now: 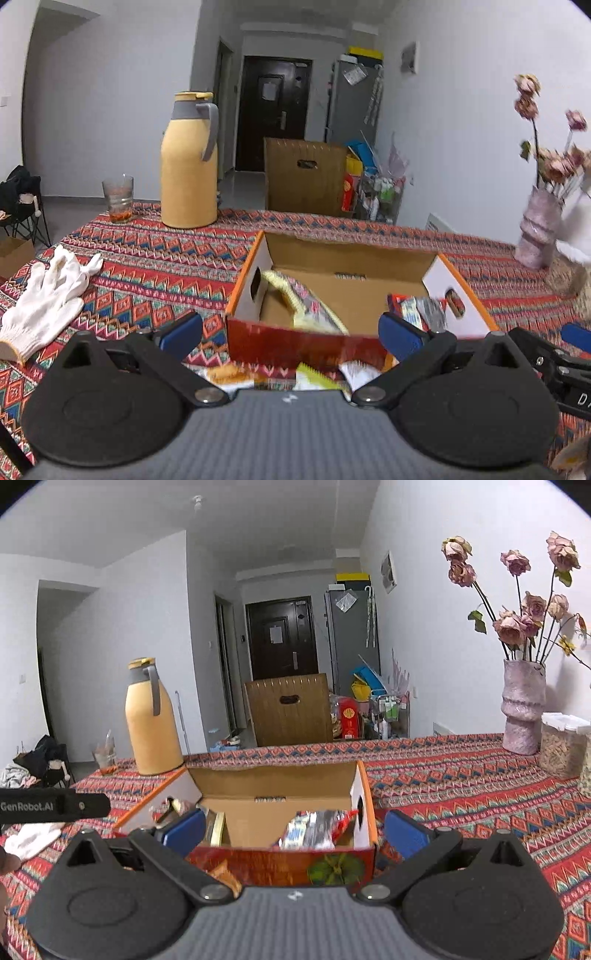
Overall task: Organize snacks
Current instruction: 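Withdraw both tools from the box back over the snack pile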
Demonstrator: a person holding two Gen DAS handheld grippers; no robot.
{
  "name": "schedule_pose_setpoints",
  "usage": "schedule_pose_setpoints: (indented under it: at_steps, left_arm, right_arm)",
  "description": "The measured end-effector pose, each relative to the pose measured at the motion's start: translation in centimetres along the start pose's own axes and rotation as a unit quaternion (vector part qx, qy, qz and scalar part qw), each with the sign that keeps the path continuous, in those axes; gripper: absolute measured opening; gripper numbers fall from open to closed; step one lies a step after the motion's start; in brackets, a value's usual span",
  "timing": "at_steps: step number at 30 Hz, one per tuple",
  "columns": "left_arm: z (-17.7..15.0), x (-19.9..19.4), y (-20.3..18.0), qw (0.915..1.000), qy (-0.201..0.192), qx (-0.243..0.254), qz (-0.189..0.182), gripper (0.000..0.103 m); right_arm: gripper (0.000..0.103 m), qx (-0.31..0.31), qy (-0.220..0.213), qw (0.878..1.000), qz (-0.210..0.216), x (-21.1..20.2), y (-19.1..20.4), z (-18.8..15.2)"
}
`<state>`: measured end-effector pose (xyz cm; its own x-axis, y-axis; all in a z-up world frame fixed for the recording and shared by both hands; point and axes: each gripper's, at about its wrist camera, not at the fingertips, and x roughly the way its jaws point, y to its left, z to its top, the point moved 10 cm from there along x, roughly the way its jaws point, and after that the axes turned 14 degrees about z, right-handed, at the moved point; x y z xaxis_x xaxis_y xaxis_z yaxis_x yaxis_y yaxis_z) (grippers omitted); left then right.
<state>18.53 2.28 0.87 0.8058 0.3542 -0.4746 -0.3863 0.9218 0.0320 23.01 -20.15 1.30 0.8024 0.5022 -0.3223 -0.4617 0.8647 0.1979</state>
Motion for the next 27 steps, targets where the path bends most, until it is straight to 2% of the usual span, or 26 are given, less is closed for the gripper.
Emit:
schedule_pose_setpoints:
  at_steps: [9,19,27]
  left_arm:
    - [-4.1,-1.4,1.5,0.9998,0.014,0.011,-0.010,0.103]
    - [-7.8,-2.7,2.8,0.9992,0.019,0.030,-0.016,0.103]
    - [-9.4,-3.0,3.8,0.9991,0.028,0.026,-0.018,0.103]
  right_arm:
    - [0.103,0.000,0.028,1.000,-0.004,-2.4,-0.1,-3.8]
    - [0.103,0.007,0.037,0.999,-0.013,-4.6,-0.6,-7.1]
    - [0.103,-0.001,0.050,0.998,-0.030,-5.5,-1.4,-9.8]
